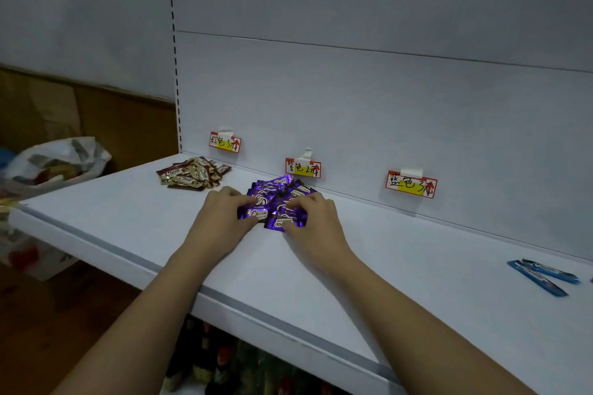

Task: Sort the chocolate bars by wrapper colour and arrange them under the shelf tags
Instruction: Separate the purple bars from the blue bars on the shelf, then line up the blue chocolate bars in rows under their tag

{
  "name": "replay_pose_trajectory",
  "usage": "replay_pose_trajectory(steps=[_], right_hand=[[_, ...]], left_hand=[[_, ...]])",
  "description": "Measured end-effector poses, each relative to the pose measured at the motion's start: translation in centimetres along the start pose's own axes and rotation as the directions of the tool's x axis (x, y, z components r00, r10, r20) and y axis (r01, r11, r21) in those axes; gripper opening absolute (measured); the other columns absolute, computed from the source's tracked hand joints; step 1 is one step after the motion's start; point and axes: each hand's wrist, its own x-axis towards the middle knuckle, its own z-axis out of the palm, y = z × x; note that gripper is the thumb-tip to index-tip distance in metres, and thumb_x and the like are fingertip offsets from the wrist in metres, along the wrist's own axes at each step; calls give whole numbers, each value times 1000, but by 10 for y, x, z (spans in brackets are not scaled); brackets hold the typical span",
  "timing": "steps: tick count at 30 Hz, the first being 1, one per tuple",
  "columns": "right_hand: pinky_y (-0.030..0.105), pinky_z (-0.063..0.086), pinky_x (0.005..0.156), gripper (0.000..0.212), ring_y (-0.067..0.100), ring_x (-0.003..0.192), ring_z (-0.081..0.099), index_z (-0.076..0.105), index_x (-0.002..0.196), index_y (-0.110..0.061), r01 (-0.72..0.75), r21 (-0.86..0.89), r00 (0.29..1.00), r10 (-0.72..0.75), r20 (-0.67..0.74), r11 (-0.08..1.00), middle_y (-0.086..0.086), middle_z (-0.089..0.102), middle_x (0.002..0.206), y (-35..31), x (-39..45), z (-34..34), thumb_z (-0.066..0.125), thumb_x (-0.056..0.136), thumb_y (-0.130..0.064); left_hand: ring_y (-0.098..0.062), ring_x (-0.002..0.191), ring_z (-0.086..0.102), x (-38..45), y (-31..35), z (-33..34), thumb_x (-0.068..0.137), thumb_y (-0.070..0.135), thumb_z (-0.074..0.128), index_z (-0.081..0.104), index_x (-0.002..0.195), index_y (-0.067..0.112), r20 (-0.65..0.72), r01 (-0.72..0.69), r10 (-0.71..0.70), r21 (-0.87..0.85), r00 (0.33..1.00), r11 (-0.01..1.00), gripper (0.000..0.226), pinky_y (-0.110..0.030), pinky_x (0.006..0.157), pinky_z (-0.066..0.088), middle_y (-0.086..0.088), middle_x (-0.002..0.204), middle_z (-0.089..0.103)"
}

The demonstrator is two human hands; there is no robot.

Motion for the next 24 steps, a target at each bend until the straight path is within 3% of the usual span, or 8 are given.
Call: replay_pose_trajectory(steps=[6, 13, 20, 24], right_hand=[[23, 31, 78, 23, 12, 101, 41, 64, 110, -24, -5, 76, 1000, 5, 5, 997, -10, 54, 110, 11, -5, -16, 60, 88, -19], [20, 34, 72, 16, 7, 89, 47, 65, 105, -22, -67, 130, 998, 65, 18, 989, -5, 59, 111, 11, -3, -21, 58, 90, -19], [30, 47, 87, 24, 16, 98, 58, 66, 111, -19, -85, 9, 984, 82, 160, 996, -3, 65, 113, 8, -18, -70, 55, 92, -29], [37, 51, 89, 24, 17, 96, 61, 69, 104, -21, -119, -73, 965, 132, 228, 990, -4, 68, 106, 30, -48, -121, 53, 92, -33]], left_hand=[[-23, 117, 43, -4, 5, -1, 86, 32, 69, 63, 128, 24, 0, -25, 25, 51, 1000, 998, 43, -37, 95, 42, -5, 124, 58], [-20, 117, 46, -13, 23, -7, 93, 35, 58, 63, 127, 24, -69, -94, 109, 200, 992, 975, 36, -36, 91, 43, 0, 126, 60], [-18, 121, 45, -20, 83, -6, 94, 48, 46, 57, 128, 35, 30, -102, 98, 274, 995, 956, 38, -35, 93, 41, 7, 133, 54], [-18, 123, 46, -25, 133, 9, 94, 52, 45, 60, 126, 34, 74, -101, 87, 203, 993, 974, 39, -35, 98, 41, 7, 134, 55]])
